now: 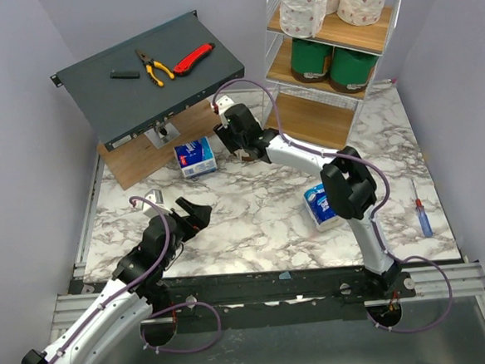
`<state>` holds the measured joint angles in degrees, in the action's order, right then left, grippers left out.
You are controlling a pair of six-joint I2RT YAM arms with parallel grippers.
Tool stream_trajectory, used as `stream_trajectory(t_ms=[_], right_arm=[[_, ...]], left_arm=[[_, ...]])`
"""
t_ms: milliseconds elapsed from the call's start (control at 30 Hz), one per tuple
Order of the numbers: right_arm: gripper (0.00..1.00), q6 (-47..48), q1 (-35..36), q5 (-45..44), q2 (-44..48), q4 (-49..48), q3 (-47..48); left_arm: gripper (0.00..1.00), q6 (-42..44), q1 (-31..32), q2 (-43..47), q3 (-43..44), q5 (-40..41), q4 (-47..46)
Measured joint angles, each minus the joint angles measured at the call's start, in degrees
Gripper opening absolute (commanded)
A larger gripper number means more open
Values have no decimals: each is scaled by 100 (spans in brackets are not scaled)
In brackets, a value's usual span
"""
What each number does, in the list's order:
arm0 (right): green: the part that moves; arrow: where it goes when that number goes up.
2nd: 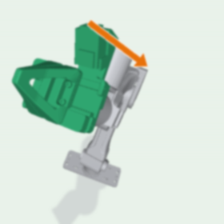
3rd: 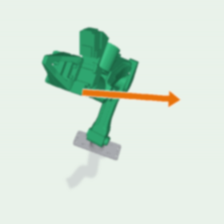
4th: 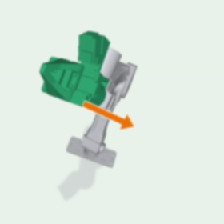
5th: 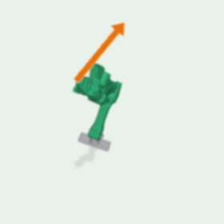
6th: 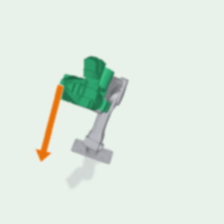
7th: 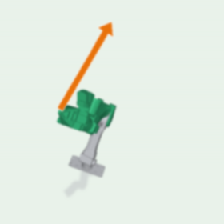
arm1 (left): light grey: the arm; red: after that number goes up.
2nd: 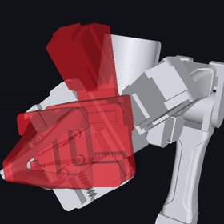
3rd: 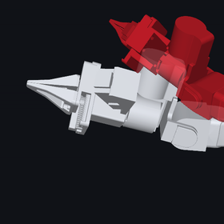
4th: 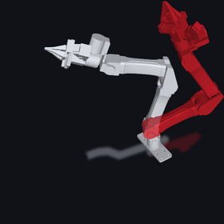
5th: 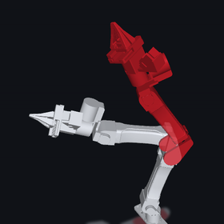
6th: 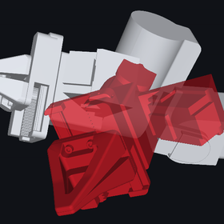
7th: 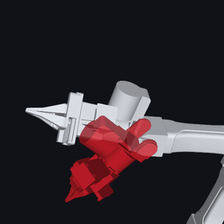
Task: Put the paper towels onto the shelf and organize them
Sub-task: Pick up the paper towel from the center of the board.
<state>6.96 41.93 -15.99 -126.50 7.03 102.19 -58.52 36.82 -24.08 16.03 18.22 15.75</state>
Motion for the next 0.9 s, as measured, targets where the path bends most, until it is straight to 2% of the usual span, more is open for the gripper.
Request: stream_trajectory(t_ms=[133,333,467,700,900], right_arm=[[64,35,2,-48,-57,120,107],[43,61,2,-177,-83,232,170],[35,37,2,-229,-68,223,162],[33,-236,2,-249,339,367,-293],[32,-669,85,-354,1086,833,-986]], left_arm=[[92,0,0,-46,0,-31,-31],[91,-2,0,-85,0,-90,-55],[91,-4,0,-87,-9,-94,-68],[91,-9,0,-85,-11,-98,-79],[90,-9,0,-105,-11,-111,-142]])
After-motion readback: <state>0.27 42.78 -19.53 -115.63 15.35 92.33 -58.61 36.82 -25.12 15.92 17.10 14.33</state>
